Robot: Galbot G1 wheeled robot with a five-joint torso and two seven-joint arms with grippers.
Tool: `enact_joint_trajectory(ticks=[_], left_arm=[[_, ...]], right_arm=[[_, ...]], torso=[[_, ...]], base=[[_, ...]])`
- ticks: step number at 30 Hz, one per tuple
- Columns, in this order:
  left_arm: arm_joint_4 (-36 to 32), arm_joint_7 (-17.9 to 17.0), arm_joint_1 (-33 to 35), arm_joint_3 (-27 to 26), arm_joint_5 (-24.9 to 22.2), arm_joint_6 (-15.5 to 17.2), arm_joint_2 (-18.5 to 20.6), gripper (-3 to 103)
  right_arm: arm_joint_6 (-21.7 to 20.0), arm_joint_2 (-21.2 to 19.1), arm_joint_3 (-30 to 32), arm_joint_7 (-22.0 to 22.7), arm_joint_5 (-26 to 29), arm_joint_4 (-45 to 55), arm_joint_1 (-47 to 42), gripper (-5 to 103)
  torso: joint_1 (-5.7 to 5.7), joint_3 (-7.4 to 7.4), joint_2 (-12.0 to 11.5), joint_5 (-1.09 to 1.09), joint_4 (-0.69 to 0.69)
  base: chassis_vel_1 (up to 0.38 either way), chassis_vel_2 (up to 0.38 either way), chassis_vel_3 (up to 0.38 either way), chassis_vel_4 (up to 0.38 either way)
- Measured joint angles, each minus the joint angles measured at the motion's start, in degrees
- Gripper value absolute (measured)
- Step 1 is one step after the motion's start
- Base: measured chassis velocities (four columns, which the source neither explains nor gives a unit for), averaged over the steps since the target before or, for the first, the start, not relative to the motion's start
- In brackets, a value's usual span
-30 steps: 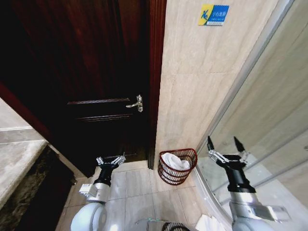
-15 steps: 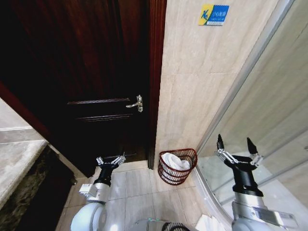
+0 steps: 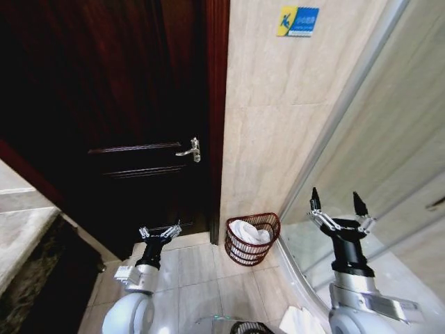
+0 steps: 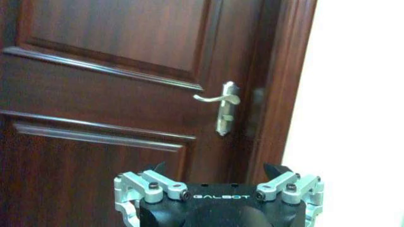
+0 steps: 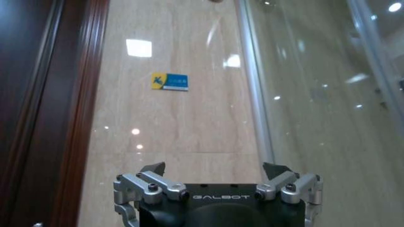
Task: Discard the used towel into the hamper.
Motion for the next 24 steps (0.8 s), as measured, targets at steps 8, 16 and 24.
enact_joint_trajectory(ticks=[8, 16, 24], left_arm=[[0.0, 0.0, 0.0, 0.0, 0.0, 0.0, 0.0, 100], [0.0, 0.0, 0.0, 0.0, 0.0, 0.0, 0.0, 100], [0.0, 0.0, 0.0, 0.0, 0.0, 0.0, 0.0, 100]], right_arm=[[-0.16, -0.31, -0.03, -0.21, -0.85, -0.03, 1.3, 100], [0.71, -0.14, 0.09, -0.51, -1.06, -0.06, 1.3, 100], [1.01, 0.4, -1.59, -0.7, -2.18, -0.09, 1.52, 100]], torso=[[0.0, 0.0, 0.0, 0.0, 0.0], [0.0, 0.0, 0.0, 0.0, -0.01], [0.01, 0.0, 0.0, 0.0, 0.0]], base=[[-0.078, -0.092, -0.093, -0.092], [-0.128, -0.124, -0.123, -0.133], [-0.124, -0.111, -0.111, -0.129]])
